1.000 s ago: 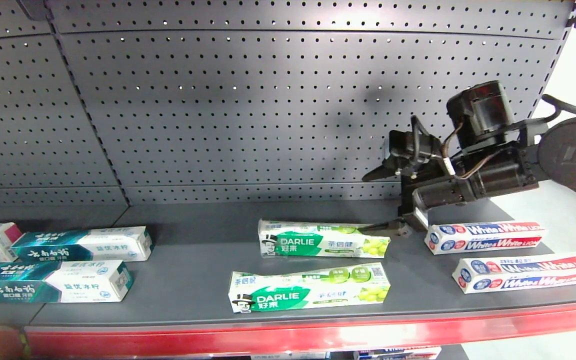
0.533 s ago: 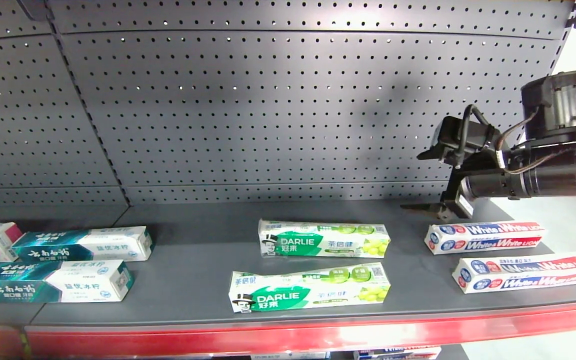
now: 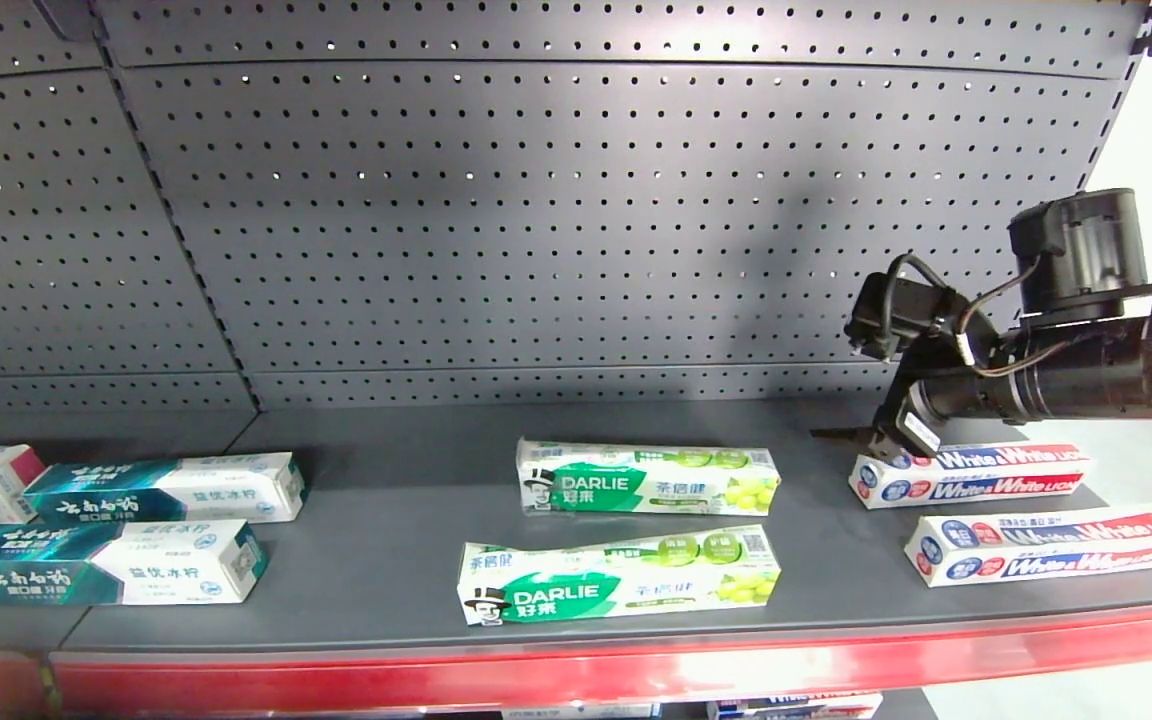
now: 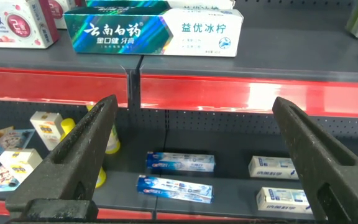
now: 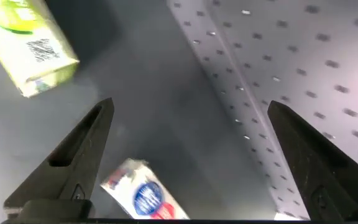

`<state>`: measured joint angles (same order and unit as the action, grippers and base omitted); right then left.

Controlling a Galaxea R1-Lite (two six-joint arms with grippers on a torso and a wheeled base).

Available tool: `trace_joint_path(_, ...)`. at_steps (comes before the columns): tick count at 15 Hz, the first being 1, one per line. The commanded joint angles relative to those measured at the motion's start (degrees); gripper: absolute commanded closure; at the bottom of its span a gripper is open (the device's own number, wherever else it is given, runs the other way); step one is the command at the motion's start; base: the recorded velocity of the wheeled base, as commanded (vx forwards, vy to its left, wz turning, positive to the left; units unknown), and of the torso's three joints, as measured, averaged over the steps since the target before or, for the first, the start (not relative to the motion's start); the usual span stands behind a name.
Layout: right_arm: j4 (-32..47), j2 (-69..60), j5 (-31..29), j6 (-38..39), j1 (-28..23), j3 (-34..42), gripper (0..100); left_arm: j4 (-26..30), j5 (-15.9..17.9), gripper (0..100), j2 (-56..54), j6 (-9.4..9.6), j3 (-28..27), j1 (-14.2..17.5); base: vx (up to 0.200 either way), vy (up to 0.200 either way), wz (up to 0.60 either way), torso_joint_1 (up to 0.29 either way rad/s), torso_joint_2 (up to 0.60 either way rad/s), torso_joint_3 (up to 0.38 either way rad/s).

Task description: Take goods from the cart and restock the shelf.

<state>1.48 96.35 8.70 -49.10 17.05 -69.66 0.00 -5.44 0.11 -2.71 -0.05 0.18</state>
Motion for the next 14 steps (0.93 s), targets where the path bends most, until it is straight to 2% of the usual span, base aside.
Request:
trace_joint_path(1, 0.02, 2.17, 0.00, -0.03, 0.17, 0.14, 0, 0.00, -0.01, 0, -0.02, -0.02, -0.04, -0.01, 0.000, 0.000, 0.00, 0.000, 0.00, 0.000)
trace_joint_path(6, -1.04, 2.96, 0.00, -0.03, 0.44, 2.68, 0, 0.00, -0.01, 0, -0.02, -0.02, -0.04, -0.01, 0.000, 0.000, 0.00, 0.000, 0.00, 0.000)
trace_joint_path(14, -3.32, 6.30, 0.08, 1.12, 4.21, 0.75, 0, 0.00, -0.01, 0, -0.02, -0.02, -0.04, -0.01, 0.000, 0.000, 0.00, 0.000, 0.00, 0.000)
